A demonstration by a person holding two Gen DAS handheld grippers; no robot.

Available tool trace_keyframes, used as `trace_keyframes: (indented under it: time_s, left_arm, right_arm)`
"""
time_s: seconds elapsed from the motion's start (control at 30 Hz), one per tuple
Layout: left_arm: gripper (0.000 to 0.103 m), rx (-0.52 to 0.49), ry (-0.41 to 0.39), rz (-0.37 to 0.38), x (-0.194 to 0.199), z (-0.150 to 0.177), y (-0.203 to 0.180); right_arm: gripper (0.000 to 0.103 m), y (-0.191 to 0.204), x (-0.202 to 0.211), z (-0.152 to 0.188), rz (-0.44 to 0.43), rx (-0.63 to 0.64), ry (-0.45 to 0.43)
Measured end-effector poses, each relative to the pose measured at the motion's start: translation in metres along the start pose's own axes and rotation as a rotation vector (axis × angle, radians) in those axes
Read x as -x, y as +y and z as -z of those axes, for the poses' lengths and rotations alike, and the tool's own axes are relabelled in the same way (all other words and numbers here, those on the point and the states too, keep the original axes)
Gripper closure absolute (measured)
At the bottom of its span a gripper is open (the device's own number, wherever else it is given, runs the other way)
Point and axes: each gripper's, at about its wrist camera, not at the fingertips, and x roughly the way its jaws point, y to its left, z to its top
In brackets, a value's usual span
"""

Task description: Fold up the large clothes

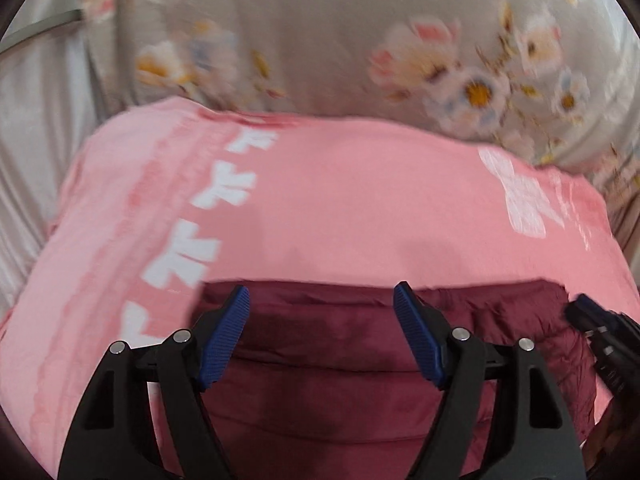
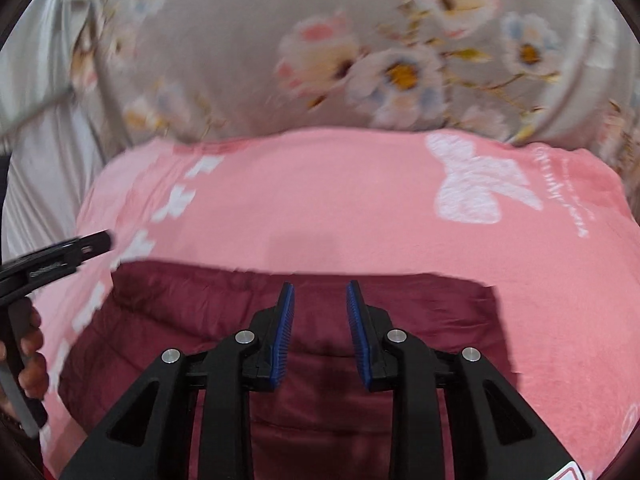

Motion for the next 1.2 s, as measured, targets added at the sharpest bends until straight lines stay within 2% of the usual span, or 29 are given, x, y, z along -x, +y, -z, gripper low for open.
trace_keyframes:
  time_s: [0.1,0.23,0.37,0.53,1.2]
  left_arm:
    - [0.035,-0.008,0.084,0.006,-0.041,0.016,-0.020]
    - [0.036,0.029,0.141,-0.009,-0.082,0.040,-0.018]
    - [0.033,0.041,0.107,-0.017,-0.088,0.048,-0.013]
    - [0.031,0.028,0.065,-0.049,-0.090,0.055,-0.017]
    - [0.024,-0.009,0.061,-0.085,-0.097,0.058,-0.026]
  right_arm:
    - [0.079,0.013,-0.036,0.012,0.002,0.034,0.074]
    - [0.079,0.007,-0.069,0.026,0.013,0.019,0.143]
    - [0.079,-0.002,-0.085,0.035,-0.014,-0.026,0.155]
    - [0.079,0.006,-0.090,0.042,0.018,0.003,0.135]
    - [0.079,0.002,-0.096,0.043,-0.012,-0.030,0.131]
